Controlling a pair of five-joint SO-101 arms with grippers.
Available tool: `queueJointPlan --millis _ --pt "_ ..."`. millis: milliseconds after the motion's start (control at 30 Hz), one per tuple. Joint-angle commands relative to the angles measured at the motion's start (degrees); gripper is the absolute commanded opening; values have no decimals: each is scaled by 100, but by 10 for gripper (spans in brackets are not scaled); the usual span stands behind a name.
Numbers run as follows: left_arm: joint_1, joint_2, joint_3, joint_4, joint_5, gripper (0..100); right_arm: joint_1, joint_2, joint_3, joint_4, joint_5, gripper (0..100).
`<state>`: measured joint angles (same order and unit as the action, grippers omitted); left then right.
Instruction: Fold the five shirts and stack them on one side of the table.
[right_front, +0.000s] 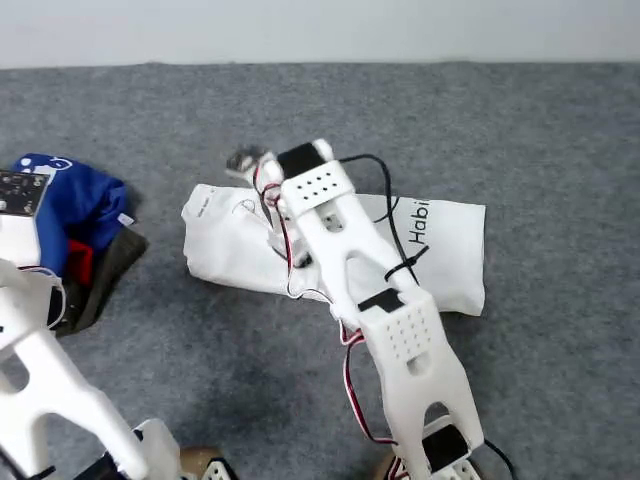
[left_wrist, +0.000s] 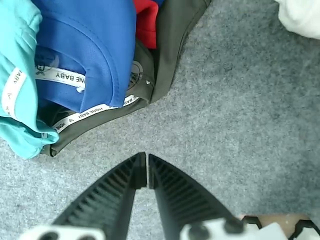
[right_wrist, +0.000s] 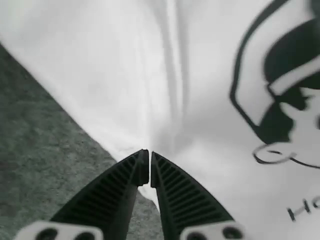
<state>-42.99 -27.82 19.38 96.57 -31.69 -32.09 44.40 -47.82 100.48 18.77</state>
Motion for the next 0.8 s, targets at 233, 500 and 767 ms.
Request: queueJointPlan --millis 233,500,767 --pt "-9 -62 -40 18 0 15 927 -2431 2180 233 -466 9" --pt "0 -62 -22 18 0 15 2448 -3336 3657 -347 -475 101" --pt "26 -53 -22 18 0 15 3108 -3371 4782 -1701 -730 258"
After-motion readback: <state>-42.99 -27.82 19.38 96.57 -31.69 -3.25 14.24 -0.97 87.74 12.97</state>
